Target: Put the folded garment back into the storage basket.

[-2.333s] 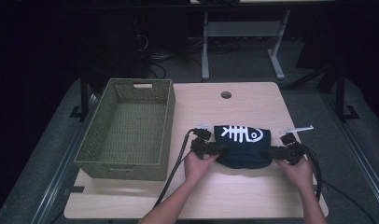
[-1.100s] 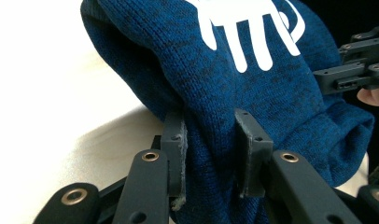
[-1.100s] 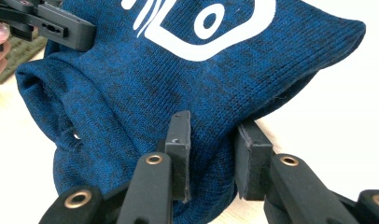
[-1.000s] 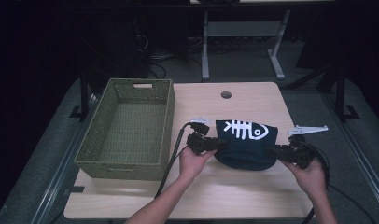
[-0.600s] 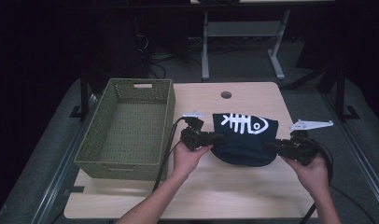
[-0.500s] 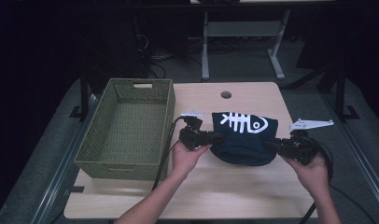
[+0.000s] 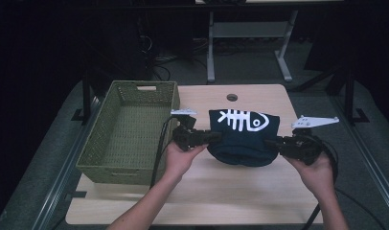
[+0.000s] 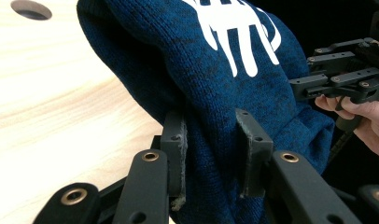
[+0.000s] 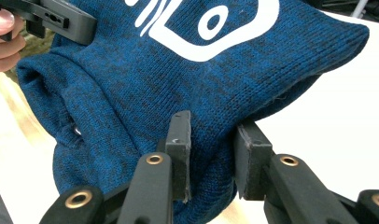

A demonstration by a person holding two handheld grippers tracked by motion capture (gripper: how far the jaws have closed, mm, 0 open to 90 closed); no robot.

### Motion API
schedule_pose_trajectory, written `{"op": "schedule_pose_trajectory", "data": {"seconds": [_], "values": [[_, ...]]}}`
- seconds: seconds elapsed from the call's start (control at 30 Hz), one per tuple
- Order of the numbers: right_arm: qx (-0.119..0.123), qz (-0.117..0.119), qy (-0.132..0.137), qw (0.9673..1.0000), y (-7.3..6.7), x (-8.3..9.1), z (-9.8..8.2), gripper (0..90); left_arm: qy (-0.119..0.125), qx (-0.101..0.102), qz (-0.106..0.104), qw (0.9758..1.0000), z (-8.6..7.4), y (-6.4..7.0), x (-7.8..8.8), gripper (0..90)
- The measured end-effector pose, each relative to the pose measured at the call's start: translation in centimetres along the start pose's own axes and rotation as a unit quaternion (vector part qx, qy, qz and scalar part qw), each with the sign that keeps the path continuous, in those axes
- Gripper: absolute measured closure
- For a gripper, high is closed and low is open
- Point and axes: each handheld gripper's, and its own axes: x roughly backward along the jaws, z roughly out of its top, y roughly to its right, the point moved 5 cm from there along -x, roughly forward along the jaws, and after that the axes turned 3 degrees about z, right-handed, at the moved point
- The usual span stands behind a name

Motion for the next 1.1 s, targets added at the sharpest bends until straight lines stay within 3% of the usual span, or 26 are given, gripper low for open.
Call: {"op": "schedule_pose_trajectory", "data": {"seconds": [0.37,0.73,1.1], "values": [[0.019,0.007,0.008,0.9998,-1.6,-0.3,2.0,70.2,0.009,-0.001,-0.003,1.0,0.7,-0.3,2.6,68.7],[0.034,0.019,0.01,0.9992,-3.1,-0.9,3.5,70.2,0.019,0.013,-0.012,0.9997,1.2,-0.7,5.0,68.5],[0.048,0.03,0.01,0.9983,-4.4,-1.9,4.8,70.2,0.019,0.011,-0.008,0.9997,1.3,-1.4,7.1,68.4]]}}
